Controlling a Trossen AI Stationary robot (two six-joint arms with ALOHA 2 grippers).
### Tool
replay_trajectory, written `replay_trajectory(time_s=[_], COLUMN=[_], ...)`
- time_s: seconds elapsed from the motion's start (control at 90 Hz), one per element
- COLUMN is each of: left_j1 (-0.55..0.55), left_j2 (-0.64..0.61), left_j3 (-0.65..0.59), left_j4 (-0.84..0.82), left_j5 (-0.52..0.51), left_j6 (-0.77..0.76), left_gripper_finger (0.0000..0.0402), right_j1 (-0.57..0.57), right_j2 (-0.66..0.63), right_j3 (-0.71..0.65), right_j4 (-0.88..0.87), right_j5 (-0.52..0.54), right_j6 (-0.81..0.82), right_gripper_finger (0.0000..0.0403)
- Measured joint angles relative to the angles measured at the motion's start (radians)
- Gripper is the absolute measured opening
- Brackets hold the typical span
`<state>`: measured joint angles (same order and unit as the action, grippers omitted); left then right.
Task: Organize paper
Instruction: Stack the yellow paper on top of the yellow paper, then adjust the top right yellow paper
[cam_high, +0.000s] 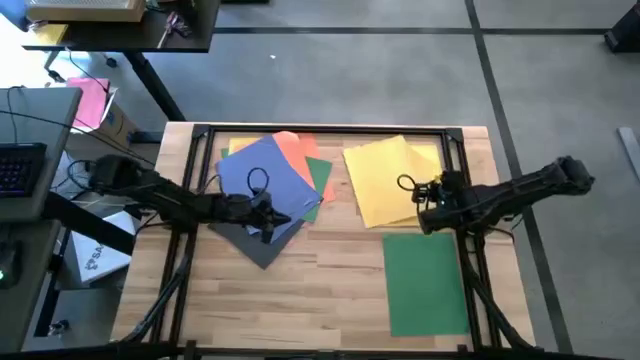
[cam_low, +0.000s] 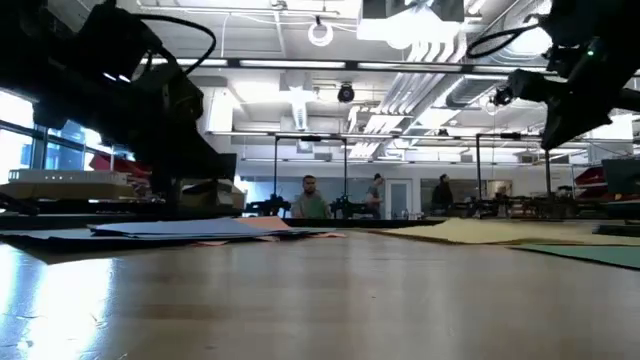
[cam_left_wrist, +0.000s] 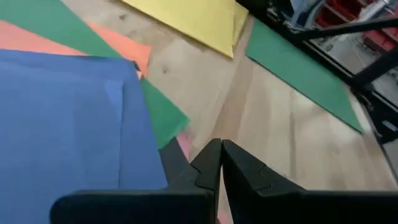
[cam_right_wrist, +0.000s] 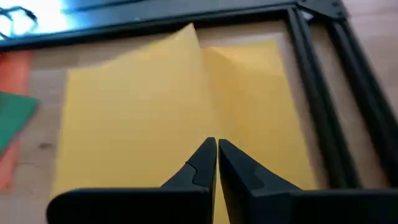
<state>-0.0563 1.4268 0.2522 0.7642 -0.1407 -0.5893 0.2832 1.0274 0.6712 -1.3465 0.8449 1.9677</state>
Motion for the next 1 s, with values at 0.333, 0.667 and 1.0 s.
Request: replay_trajectory(time_s=[0.333, 0.667, 1.0], left_j1=[0.088, 0.259, 0.306], left_j2=[0.360, 0.654, 0.770], left_j3=[0.464, 0.931, 1.037], left_j4=[-0.230, -0.678, -0.682], left_j5=[-0.001, -0.029, -0.037], left_j6=[0.175, 0.340, 0.348], left_gripper_finger=[0.0000, 0.0000, 0.0000], right_j1=[-0.035, -0.442, -0.805], right_j2=[0.019, 0.060, 0.285], right_j3=[0.001, 0.001, -0.059], right_j4=[0.096, 0.160, 0.557], right_j5=[-0.198, -0.300, -0.384], right_j6=[-0.285, -0.714, -1.164], right_gripper_finger=[0.0000, 0.0000, 0.0000])
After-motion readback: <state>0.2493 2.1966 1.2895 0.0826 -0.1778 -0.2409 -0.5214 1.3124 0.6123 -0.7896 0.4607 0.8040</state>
